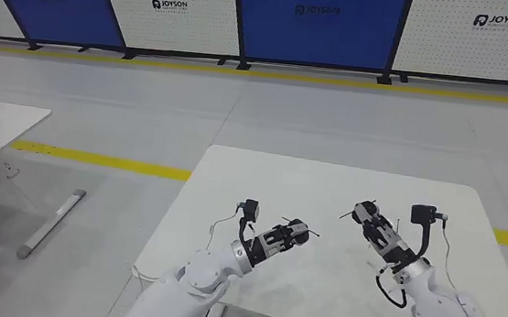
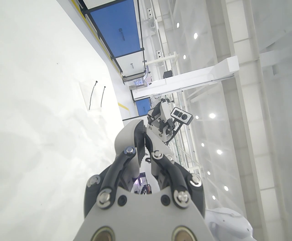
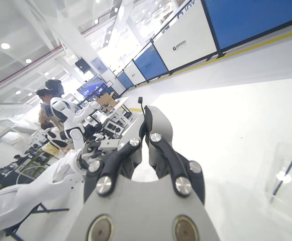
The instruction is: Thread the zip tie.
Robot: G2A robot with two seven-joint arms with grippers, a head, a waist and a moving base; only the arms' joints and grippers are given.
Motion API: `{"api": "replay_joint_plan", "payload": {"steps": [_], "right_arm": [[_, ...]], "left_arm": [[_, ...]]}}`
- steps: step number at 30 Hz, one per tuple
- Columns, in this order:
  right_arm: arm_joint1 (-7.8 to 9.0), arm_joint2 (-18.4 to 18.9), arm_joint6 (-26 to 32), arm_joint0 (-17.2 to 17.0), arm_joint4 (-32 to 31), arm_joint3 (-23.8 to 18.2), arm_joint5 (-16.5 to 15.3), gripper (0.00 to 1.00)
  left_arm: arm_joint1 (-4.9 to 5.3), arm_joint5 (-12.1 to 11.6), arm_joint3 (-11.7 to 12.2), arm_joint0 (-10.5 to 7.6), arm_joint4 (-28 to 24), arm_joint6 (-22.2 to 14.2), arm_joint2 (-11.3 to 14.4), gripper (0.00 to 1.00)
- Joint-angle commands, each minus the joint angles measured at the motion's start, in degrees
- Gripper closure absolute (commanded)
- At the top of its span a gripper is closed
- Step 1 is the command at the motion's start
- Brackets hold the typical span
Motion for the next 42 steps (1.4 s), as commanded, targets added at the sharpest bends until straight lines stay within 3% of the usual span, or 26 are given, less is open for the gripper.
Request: {"api": "replay_joint_plan", "payload": {"steps": [1, 15, 18, 23, 25, 36, 38, 42], "right_arm": [[-0.17, -0.70, -0.63, -0.01, 0.08, 0.14, 0.32, 1.00], [-0.24, -0.80, -0.31, -0.22, -0.09, -0.13, 0.35, 1.00], [-0.34, -0.66, 1.17, -0.34, 1.00, -0.12, -1.07, 1.00], [-0.32, 0.34, 1.96, -1.33, 3.40, -0.98, -1.96, 1.00], [-0.41, 0.88, -0.60, -2.08, 3.92, -1.18, -1.96, 1.00], [-0.41, 0.88, -0.60, -2.08, 3.92, -1.18, -1.96, 1.00], [-0.46, 0.83, -0.74, -2.26, 3.82, -1.31, -1.59, 1.00], [-0.85, 0.06, -0.91, -2.41, 2.99, -1.17, -1.05, 1.00]], "left_arm": [[-0.07, 0.20, 0.14, -0.21, 0.13, 0.12, 0.44, 1.00], [-0.07, 0.20, 0.14, -0.21, 0.13, 0.12, 0.44, 1.00], [-0.07, 0.20, 0.14, -0.21, 0.13, 0.12, 0.44, 1.00], [-0.44, 0.21, -0.06, -0.54, 1.38, 4.86, 1.17, 1.00], [-0.64, 0.02, 0.30, -0.81, 2.33, 6.72, 1.75, 1.00], [-0.64, 0.02, 0.30, -0.81, 2.33, 6.72, 1.75, 1.00], [-0.78, 0.07, 0.29, -0.96, 3.45, 9.34, 1.80, 1.00], [-1.63, -0.44, 1.01, -1.67, 9.52, 18.80, 4.01, 1.00]]}}
